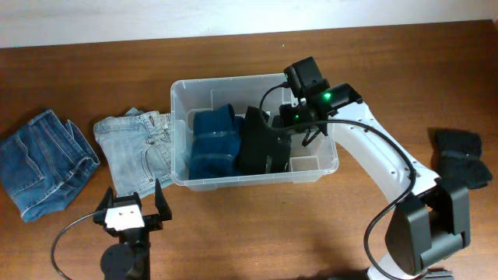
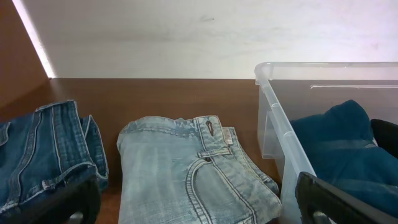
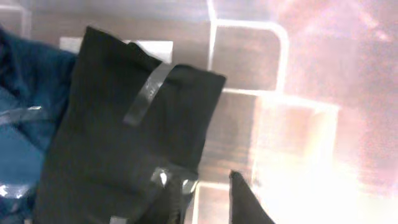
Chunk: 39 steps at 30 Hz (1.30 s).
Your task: Pack container
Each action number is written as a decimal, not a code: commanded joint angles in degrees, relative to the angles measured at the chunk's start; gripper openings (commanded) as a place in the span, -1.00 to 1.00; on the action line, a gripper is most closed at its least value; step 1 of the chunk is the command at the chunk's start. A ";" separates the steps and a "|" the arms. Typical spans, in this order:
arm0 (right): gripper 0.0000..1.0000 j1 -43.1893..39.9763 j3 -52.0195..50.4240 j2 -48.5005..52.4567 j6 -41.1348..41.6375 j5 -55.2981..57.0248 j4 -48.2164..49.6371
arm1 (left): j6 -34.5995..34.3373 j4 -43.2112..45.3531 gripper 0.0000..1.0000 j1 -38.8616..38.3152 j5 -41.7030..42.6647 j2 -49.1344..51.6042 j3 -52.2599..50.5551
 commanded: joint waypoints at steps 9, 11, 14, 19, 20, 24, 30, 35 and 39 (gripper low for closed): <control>-0.92 0.28 1.01 9.66 7.23 2.95 0.31 | 0.87 0.17 0.99 0.31 0.22 -0.50 -0.57; -0.92 0.28 1.01 11.13 7.19 2.93 1.01 | 0.85 0.17 0.99 0.31 0.22 -0.50 -0.57; -0.92 0.28 1.01 12.31 7.15 2.84 2.25 | 0.85 0.17 0.99 0.31 0.22 -0.50 -0.57; -0.92 0.33 1.01 12.74 3.87 -3.93 6.36 | 0.85 0.17 0.99 0.31 0.22 -0.50 -0.57; -0.92 0.33 1.01 12.74 3.69 -5.20 6.91 | 0.85 0.17 0.99 0.31 0.22 -0.50 -0.57; -0.92 0.35 1.01 12.81 3.72 -6.82 7.41 | 0.85 0.17 0.99 0.31 0.22 -0.50 -0.57; -0.92 0.33 1.01 12.83 2.36 -5.62 7.21 | 0.85 0.17 0.99 0.31 0.22 -0.50 -0.57; -0.92 0.28 1.31 12.81 2.40 0.07 6.91 | 0.85 0.17 0.99 0.31 0.22 -0.50 -0.57; -0.92 0.28 2.62 12.81 2.62 3.06 4.37 | 0.87 0.17 0.99 0.31 0.22 -0.50 -0.57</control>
